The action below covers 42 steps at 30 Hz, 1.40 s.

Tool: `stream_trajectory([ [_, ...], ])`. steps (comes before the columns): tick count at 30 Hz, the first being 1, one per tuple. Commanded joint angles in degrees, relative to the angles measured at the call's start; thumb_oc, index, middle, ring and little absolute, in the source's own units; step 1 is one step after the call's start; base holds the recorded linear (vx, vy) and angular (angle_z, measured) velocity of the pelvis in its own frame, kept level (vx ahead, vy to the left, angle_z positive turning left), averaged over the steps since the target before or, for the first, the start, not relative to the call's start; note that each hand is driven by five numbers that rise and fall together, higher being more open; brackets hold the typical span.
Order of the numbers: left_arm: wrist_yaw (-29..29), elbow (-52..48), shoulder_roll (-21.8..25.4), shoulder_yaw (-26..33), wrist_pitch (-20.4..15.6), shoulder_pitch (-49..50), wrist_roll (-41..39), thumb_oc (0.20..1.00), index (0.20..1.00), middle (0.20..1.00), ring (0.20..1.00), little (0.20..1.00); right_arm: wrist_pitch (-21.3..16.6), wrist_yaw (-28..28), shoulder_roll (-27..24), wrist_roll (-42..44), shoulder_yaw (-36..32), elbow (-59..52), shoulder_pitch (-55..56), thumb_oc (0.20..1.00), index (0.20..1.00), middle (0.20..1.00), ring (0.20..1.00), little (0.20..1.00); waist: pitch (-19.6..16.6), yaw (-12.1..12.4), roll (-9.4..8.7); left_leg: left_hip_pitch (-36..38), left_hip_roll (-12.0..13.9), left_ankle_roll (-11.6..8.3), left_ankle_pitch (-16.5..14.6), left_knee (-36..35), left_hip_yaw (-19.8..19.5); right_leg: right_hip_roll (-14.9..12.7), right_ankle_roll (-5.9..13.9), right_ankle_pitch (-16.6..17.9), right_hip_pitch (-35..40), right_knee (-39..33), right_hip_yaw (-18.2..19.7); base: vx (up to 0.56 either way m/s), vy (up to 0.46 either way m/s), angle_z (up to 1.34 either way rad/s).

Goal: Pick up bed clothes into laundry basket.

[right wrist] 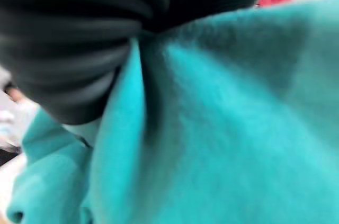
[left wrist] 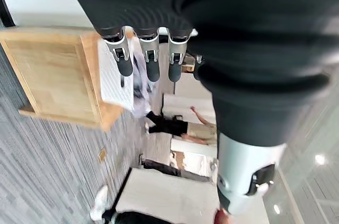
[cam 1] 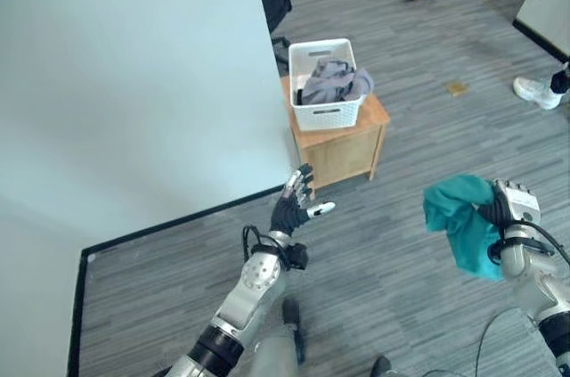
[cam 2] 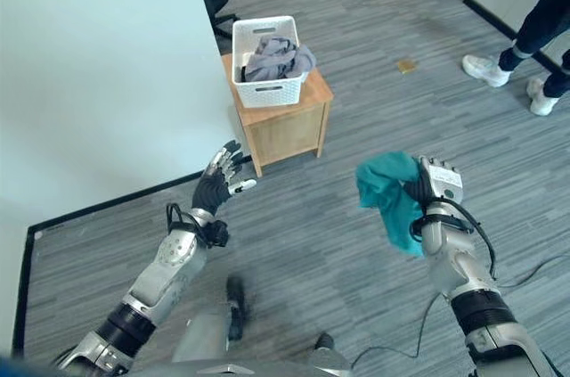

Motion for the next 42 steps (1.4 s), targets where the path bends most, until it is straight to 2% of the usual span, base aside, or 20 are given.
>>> stream_trajectory([
  [1, 0.4, -4.8, -2.1, 1.0, -2.7, -2.8, -1.2, 1.000, 1.000, 1.000, 1.000, 1.000, -0.4, -0.9, -7.3, 0.6, -0.8, -2.1, -10.0, 0.200, 0.200, 0.200, 0.200, 0.200, 0.5, 5.0, 0.99, 8.4, -1.9, 1.13, 5.7, -5.7, 0.3, 4.4, -2.45, -6.7, 1.2, 4.4, -1.8, 0.30, 0.041, -0.37],
  [2, 0.4, -4.9, -2.0, 1.0, -2.7, -2.8, -1.2, 1.000, 1.000, 1.000, 1.000, 1.000, -0.4, -1.0, -7.2, 0.5, -0.8, -2.1, -10.0, 0.200, 0.200, 0.200, 0.200, 0.200, 0.7, 5.0, 0.90, 8.6, -2.0, 1.16, 5.7, -5.8, 0.4, 4.3, -2.40, -7.0, 1.2, 4.7, -1.7, 0.38, 0.005, -0.21],
  [4, 0.5, -5.1, -1.0, 0.8, -2.5, -2.8, -1.1, 1.000, 1.000, 1.000, 1.000, 1.000, -0.4, -1.0, -6.6, 1.0, -1.2, -0.3, -9.8, 0.200, 0.200, 0.200, 0.200, 0.200, -0.3, 5.4, -0.60, 11.1, -4.4, 3.71, 3.4, -6.1, -0.2, 3.1, -1.11, -7.9, 0.5, 13.8, -1.8, 0.47, -0.002, -0.06],
  [5, 0.9, -5.7, 0.0, 0.9, -2.3, -3.0, -0.8, 1.000, 1.000, 1.000, 1.000, 1.000, 0.0, -0.4, -6.4, 0.6, -1.2, -0.8, -10.0, 0.200, 0.200, 0.200, 0.200, 0.200, 0.2, 3.6, -1.56, 14.4, -6.0, 6.04, 0.9, -6.3, 0.6, -0.4, 3.66, -2.0, -4.5, 26.2, -0.8, 0.49, 0.052, -0.19],
  [6, 1.4, -5.9, 0.4, 1.3, -2.3, -3.2, -0.7, 1.000, 1.000, 1.000, 1.000, 1.000, 0.2, -0.2, -6.4, 0.5, -1.4, -1.1, -10.2, 0.200, 0.200, 0.200, 0.200, 0.200, 0.6, 2.5, -1.28, 15.9, -6.0, 6.65, 0.1, -6.4, 0.7, -2.0, 5.53, 1.7, -7.8, 32.4, -0.1, 0.34, 0.061, -0.05],
  [8, 1.9, -6.2, 1.1, 1.9, -2.5, -3.5, -0.4, 1.000, 1.000, 1.000, 1.000, 1.000, 0.2, 0.1, -6.9, 0.2, -2.1, -1.0, -11.0, 0.200, 0.200, 0.200, 0.200, 0.200, 1.1, 1.1, -0.48, 18.4, -5.2, 7.15, -1.5, -6.7, 1.2, -4.3, 6.32, 3.9, -14.0, 39.0, 0.9, 0.22, -0.008, 0.19],
  [9, 2.0, -6.3, 1.1, 1.9, -2.6, -3.8, -0.7, 1.000, 1.000, 1.000, 1.000, 1.000, 0.2, 0.0, -7.4, 0.5, -2.6, -0.7, -11.0, 0.200, 0.200, 0.200, 0.200, 0.200, 1.4, 0.3, 0.08, 19.6, -5.0, 6.93, -2.0, -7.0, 0.8, -4.4, 5.75, 2.9, -16.9, 39.1, 1.6, 0.29, -0.054, 0.10],
  [13, 1.2, -6.1, 0.9, 2.4, -2.8, -3.6, -1.3, 1.000, 1.000, 1.000, 1.000, 1.000, 1.1, 0.1, -8.6, 1.0, -4.9, -0.8, -9.5, 0.200, 0.200, 0.200, 0.200, 0.200, 2.3, -2.5, 1.49, 22.1, -3.9, 5.35, -3.1, -7.2, -0.6, -3.2, 1.78, -0.8, -20.1, 28.1, 2.2, 0.21, -0.155, 0.16],
  [14, 1.0, -5.5, 0.7, 2.3, -2.7, -3.4, -1.1, 1.000, 1.000, 1.000, 1.000, 1.000, 1.4, -0.2, -9.1, 1.3, -6.1, -0.5, -8.3, 0.200, 0.200, 0.200, 0.200, 0.200, 2.3, -3.4, 1.33, 22.8, -3.9, 4.91, -3.7, -7.2, -2.1, -2.0, 1.22, 0.0, -21.5, 21.9, 5.5, 0.16, -0.186, 0.24],
  [16, 0.7, -5.4, 0.6, 2.3, -2.8, -3.1, -1.2, 1.000, 1.000, 1.000, 1.000, 1.000, 1.7, 0.0, -9.6, 1.4, -7.0, -0.5, -7.3, 0.200, 0.200, 0.200, 0.200, 0.200, 2.1, -3.8, 1.30, 23.1, -3.6, 4.58, -4.0, -7.1, -2.7, -1.2, 1.17, 1.5, -21.1, 17.0, 7.3, 0.18, -0.210, 0.49],
  [17, -0.1, -5.8, 0.5, 3.3, -2.0, -2.1, -1.1, 1.000, 1.000, 1.000, 1.000, 1.000, 2.9, 1.0, -11.1, -0.2, -9.7, -5.8, -6.3, 0.200, 0.200, 0.200, 0.200, 0.200, 1.9, -5.2, 1.03, 24.7, -3.4, 4.30, -5.7, -7.1, -3.9, -1.5, 1.82, 3.9, -22.7, 13.2, 11.4, 0.29, -0.293, 0.79],
  [22, -1.1, -5.1, -0.7, 4.6, -1.7, -0.1, -1.5, 1.000, 1.000, 1.000, 1.000, 1.000, 2.7, 1.6, -14.0, 0.5, -9.3, -4.0, -9.7, 0.200, 0.200, 0.200, 0.200, 0.200, -0.8, -3.8, -0.17, 26.1, -2.0, 2.52, -9.9, 0.8, -5.0, -2.5, 1.16, 6.6, -15.7, 5.9, 9.2, 0.26, -0.303, 0.40],
  [24, -1.5, -5.0, -0.8, 4.3, -1.5, 0.0, -1.9, 1.000, 1.000, 1.000, 1.000, 1.000, 2.7, 1.9, -14.9, 1.5, -7.9, -2.4, -11.2, 0.200, 0.200, 0.200, 0.200, 0.200, -0.7, -3.5, -0.06, 24.9, -1.5, 1.80, -9.7, 4.3, -5.7, -2.1, 0.68, 6.5, -13.6, 4.3, 8.2, 0.07, -0.213, 0.00],
  [26, -1.9, -4.6, -1.5, 3.3, -1.1, 0.0, -3.1, 1.000, 1.000, 1.000, 1.000, 1.000, 2.8, 2.6, -17.3, 2.7, -6.3, -0.6, -13.8, 0.200, 0.200, 0.200, 0.200, 0.200, 1.4, -2.3, -0.25, 17.6, -0.1, -1.24, -3.7, 20.3, -9.3, -1.0, -2.06, 4.9, -8.3, 1.5, 6.0, 0.06, -0.312, 0.20],
  [28, -1.9, -4.7, -1.4, 2.9, -1.1, 0.7, -4.1, 1.000, 1.000, 1.000, 1.000, 1.000, 3.6, 3.1, -18.9, 2.6, -4.3, 1.3, -16.0, 0.200, 0.200, 0.200, 0.200, 0.200, 3.0, -0.8, -1.79, 12.1, 0.2, -1.39, -1.8, 24.4, -8.5, -0.9, -3.27, 3.5, -6.2, 1.2, 4.7, 0.11, -0.263, 0.36],
  [30, -2.1, -4.8, -1.2, 3.1, -0.9, 1.0, -4.1, 1.000, 1.000, 1.000, 1.000, 1.000, 3.5, 3.6, -19.7, 2.6, -3.3, 1.8, -17.3, 0.200, 0.200, 0.200, 0.200, 0.200, 2.6, -0.5, -1.83, 12.0, 0.1, -0.78, -2.9, 20.5, -7.4, -1.0, -2.70, 3.0, -6.1, 1.2, 4.6, 0.19, -0.025, 0.36],
  [31, -2.5, -3.8, -1.6, 3.1, -0.4, 1.7, -4.2, 1.000, 1.000, 1.000, 1.000, 1.000, 3.2, 3.9, -19.3, 1.9, -1.5, 3.1, -18.9, 0.200, 0.200, 0.200, 0.200, 0.200, 1.4, 0.4, -0.29, 12.3, 0.0, -0.55, -1.5, 6.7, -6.5, 0.0, -1.42, 2.0, -5.3, 1.2, 3.9, 0.22, 0.066, 0.17],
  [34, -2.5, -3.4, -1.4, 2.6, -0.4, 1.7, -3.9, 1.000, 1.000, 1.000, 1.000, 1.000, 3.0, 3.8, -19.6, 2.1, -0.4, 3.7, -20.1, 0.200, 0.200, 0.200, 0.200, 0.200, 1.3, 0.9, -0.24, 12.0, 0.7, -1.38, 2.3, 1.3, -5.9, 0.1, -1.34, 1.2, -4.3, 1.2, 3.3, 0.19, 0.039, 0.01],
  [35, -2.6, -3.1, -1.1, 2.2, -0.3, 2.0, -4.4, 1.000, 1.000, 1.000, 1.000, 1.000, 3.4, 4.1, -19.3, 1.9, -0.1, 4.2, -20.4, 0.200, 0.200, 0.200, 0.200, 0.200, 0.6, 0.7, 0.27, 13.3, 2.2, -1.32, 3.7, -3.9, -3.6, 1.0, -1.04, 0.3, -3.7, 1.2, 2.0, 0.12, -0.003, 0.05],
  [42, -1.8, -3.2, -0.3, 2.0, -0.1, 2.1, -5.6, 1.000, 1.000, 1.000, 1.000, 1.000, 4.3, 4.7, -18.0, 0.1, 4.0, 7.0, -24.4, 0.200, 0.200, 0.200, 0.200, 0.200, -0.9, 2.4, -1.38, 17.0, 1.6, -0.24, 4.0, -6.3, -2.6, 1.0, -1.41, -1.3, -1.7, 4.3, 1.0, 0.19, 0.019, 0.09],
])
